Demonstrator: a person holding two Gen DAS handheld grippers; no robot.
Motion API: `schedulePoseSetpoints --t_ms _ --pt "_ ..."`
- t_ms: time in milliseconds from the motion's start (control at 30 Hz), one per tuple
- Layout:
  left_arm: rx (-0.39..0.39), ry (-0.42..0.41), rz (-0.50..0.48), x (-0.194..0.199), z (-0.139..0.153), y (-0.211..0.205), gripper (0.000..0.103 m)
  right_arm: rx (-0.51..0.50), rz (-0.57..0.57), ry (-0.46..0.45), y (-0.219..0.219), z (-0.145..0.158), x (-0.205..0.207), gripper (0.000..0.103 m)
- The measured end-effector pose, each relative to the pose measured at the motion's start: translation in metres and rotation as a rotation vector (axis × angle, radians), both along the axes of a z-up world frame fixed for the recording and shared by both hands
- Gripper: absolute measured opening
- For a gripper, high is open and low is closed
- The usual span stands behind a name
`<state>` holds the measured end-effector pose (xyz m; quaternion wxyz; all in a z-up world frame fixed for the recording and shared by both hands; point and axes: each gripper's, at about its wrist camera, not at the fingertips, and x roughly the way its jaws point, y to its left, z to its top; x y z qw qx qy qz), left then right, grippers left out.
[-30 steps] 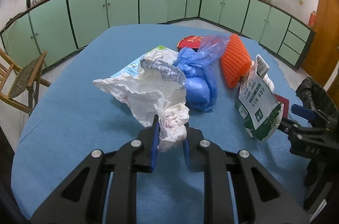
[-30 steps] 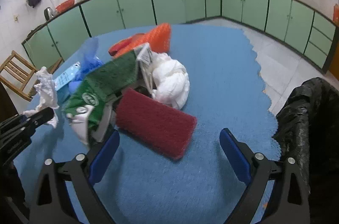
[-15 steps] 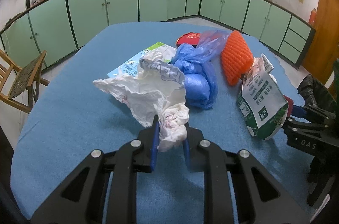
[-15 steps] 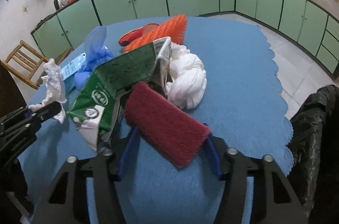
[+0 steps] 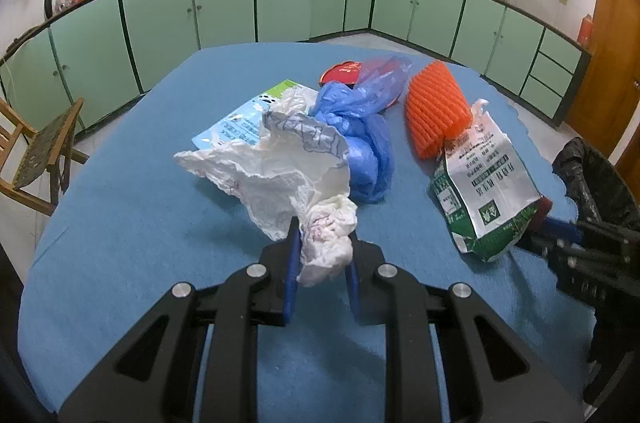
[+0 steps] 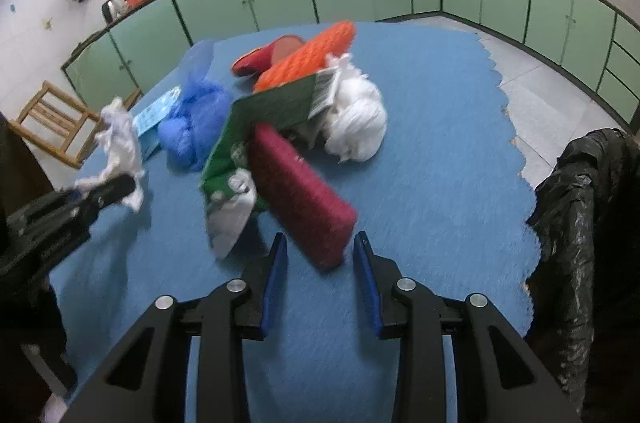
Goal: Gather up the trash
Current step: 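Grasp the maroon scrub pad with the right tool while the left tool holds the tissue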
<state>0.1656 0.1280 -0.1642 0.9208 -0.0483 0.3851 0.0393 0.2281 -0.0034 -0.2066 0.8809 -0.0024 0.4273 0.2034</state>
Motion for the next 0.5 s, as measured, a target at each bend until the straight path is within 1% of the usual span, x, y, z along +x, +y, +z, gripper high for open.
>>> schedulePoseSetpoints --t_ms 33,133,167,233,300,433,500 --pt "0.001 0.001 -0.002 0.000 0.000 -0.001 0.019 0.021 -0.003 -0.004 -0.002 0.001 0.003 0.035" --pt "0.004 0.005 -0.007 0.001 0.000 -0.002 0.019 0.017 0.015 -0.011 -0.001 0.001 0.007 0.034" --pt "0.004 0.005 -0.008 0.001 0.001 -0.001 0.019 0.017 0.032 -0.013 0.000 0.002 0.008 0.028" --pt "0.007 0.001 -0.008 0.002 0.003 -0.001 0.019 0.019 0.057 -0.028 0.001 0.005 0.004 0.023" --pt "0.007 -0.003 -0.008 0.002 0.005 -0.001 0.019 0.029 0.068 -0.037 0.002 0.008 -0.001 0.021" --pt "0.007 -0.017 -0.015 -0.002 0.009 -0.004 0.019 0.048 0.076 -0.071 -0.001 0.019 -0.012 0.013" --pt "0.005 -0.030 -0.020 -0.004 0.015 -0.006 0.019 0.052 0.076 -0.094 -0.003 0.028 -0.016 0.012"
